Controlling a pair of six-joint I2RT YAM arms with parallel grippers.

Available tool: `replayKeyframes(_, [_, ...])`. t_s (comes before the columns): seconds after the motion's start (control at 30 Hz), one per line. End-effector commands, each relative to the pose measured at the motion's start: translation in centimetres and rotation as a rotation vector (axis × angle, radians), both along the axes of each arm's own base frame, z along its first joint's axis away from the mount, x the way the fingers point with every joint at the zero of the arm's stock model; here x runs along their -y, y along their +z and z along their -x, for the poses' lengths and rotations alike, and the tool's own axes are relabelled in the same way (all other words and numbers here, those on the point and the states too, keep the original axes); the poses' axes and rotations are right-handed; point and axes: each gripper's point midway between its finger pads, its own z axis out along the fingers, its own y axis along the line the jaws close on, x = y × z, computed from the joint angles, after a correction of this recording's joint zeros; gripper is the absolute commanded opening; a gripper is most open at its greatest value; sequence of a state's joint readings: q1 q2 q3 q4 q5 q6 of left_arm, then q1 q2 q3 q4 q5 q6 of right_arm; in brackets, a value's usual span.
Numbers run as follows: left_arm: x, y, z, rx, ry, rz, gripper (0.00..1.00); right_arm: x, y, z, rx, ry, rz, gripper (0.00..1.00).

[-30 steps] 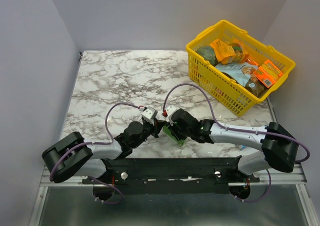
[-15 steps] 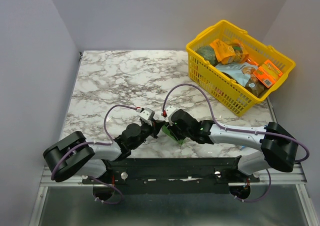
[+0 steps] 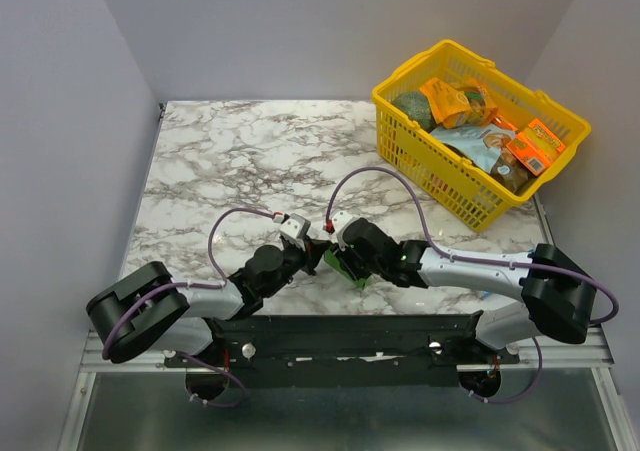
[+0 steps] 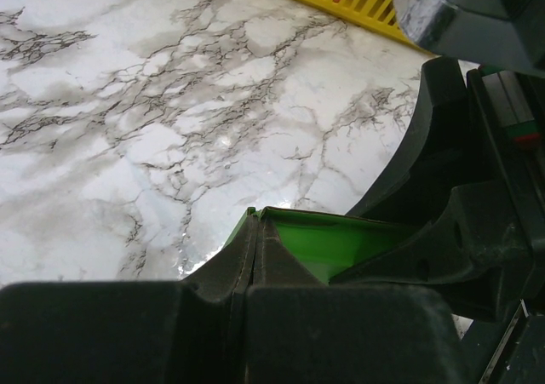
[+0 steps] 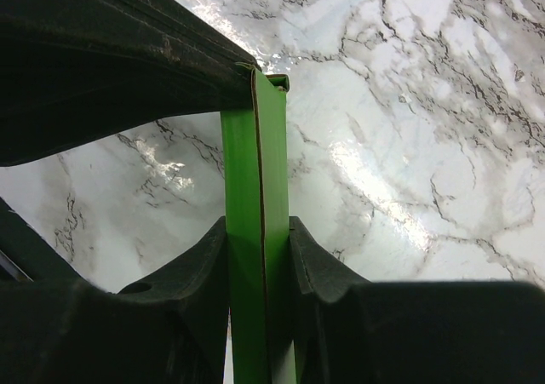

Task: Fold the paper box

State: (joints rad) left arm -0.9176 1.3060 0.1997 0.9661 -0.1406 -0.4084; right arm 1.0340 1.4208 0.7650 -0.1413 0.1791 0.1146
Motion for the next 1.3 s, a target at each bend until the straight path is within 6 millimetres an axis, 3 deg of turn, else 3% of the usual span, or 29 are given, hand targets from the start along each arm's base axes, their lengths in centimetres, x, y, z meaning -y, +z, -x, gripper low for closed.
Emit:
replayKeyframes(0.0, [0.0,-3.4,1.8,-0.081,-0.072,-0.09,0.0,1.6,-0.4,-1.6,0.039,-0.106,0.016,0.32])
replayKeyframes(0.27, [-0.8,-3.3,1.3,-0.02,-0.06,-0.166,0.0,1.6,-0.7,-1.4,0.031,-0.091,0.021,0.31])
replayKeyframes(0.4, [-0.4,-2.4,1.3,0.03,-0.099,-0.18,0.0,1.4,-1.0,-0.9,0.018,-0.059,0.011,0.31])
replayKeyframes(1.27, [1.4,-1.5,0.4,0.119,-0.205,-0.161,0.0,0.1,-1.7,0.8,-0.026,0.053,-0.007,0.3])
